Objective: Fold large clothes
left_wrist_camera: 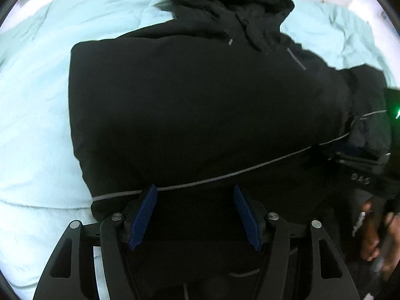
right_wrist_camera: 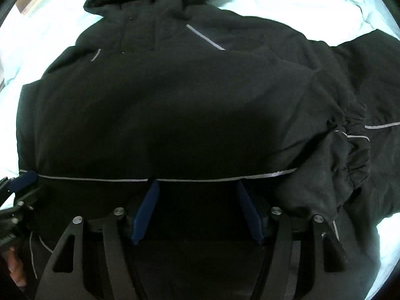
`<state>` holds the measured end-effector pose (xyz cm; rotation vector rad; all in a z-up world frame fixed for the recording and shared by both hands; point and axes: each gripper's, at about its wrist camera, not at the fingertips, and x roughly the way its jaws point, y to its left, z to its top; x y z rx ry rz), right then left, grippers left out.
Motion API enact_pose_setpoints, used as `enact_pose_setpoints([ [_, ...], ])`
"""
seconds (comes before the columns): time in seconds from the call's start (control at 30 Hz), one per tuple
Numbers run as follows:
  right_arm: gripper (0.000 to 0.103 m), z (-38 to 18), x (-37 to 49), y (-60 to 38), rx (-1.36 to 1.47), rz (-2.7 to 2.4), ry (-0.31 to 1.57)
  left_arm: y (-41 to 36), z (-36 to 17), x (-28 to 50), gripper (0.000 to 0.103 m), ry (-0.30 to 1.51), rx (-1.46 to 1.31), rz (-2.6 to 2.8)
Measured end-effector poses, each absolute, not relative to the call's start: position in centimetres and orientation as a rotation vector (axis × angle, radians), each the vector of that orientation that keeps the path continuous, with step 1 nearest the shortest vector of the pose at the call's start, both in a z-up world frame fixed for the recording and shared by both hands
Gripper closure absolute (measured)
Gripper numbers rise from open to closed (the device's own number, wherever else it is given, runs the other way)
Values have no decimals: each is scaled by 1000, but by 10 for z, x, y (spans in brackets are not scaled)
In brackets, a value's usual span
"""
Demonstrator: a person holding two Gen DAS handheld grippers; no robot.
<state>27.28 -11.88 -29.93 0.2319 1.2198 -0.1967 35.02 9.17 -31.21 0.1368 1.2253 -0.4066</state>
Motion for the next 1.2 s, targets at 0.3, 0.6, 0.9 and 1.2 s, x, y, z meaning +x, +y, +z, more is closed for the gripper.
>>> enact_pose_setpoints([
  [0.3,36,-242,241,-110,301,-194,1200,124,-237,289,35,1136,114,-454],
  [0.6,36,-174,138,-67,323,-158,1134,168,-166,206,35,1054,16,-427],
  [0.9,36,-132,60,-36,291,-177,1101,164,-144,147,35,1025,-45,-468],
  [1.2,36,-130,-1,-88,377,-232,1096,140,-130,109,35,995,-18,-462],
])
